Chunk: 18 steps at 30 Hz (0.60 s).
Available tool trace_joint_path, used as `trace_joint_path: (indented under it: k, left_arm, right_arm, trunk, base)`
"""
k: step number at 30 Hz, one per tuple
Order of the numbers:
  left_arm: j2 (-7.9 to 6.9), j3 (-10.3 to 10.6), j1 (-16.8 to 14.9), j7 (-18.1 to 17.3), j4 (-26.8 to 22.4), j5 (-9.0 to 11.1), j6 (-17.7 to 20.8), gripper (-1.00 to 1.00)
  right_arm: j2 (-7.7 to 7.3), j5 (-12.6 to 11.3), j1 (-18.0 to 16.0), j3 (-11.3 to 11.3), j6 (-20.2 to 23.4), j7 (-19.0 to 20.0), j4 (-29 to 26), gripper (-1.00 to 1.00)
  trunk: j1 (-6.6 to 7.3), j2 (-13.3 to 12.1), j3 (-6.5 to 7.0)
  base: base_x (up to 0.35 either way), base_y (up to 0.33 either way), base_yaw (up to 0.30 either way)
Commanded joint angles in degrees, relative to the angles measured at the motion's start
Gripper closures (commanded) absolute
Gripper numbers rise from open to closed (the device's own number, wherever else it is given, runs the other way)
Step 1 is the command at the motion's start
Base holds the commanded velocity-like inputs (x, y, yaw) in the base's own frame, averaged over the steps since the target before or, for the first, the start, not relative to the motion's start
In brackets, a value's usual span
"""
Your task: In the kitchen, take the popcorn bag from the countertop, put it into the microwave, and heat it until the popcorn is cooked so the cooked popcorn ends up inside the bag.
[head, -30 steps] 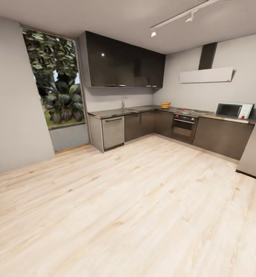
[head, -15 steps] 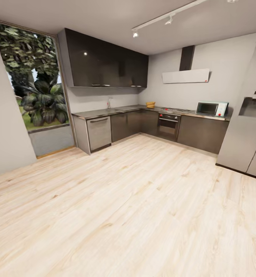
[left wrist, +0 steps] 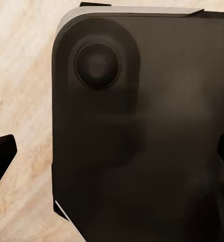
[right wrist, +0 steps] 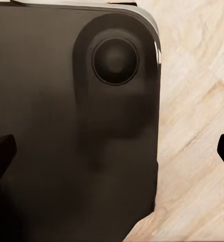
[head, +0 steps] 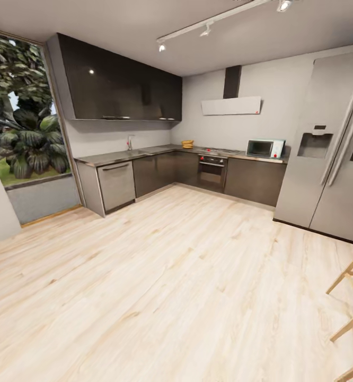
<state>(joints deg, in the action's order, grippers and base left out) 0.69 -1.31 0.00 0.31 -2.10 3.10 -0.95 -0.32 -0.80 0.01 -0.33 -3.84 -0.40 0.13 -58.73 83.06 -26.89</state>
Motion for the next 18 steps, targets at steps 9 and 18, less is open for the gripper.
trace_joint_path:
  k: [9, 18]
  left_arm:
    - [0.01, -0.1, 0.0, 0.0, 0.0, 0.3, -0.1, -1.0]
    - [0.01, -0.1, 0.0, 0.0, 0.0, 0.3, -0.1, -1.0]
  right_arm:
    - [0.05, -0.1, 0.0, 0.0, -0.2, 0.0, 0.0, -1.0]
    - [0.06, -0.1, 0.0, 0.0, -0.2, 0.0, 0.0, -1.0]
  trunk:
    - [0.0, 0.0, -0.04]
    - [0.0, 0.0, -0.04]
  base:
    - [0.0, 0.0, -0.248]
    - [0.0, 0.0, -0.248]
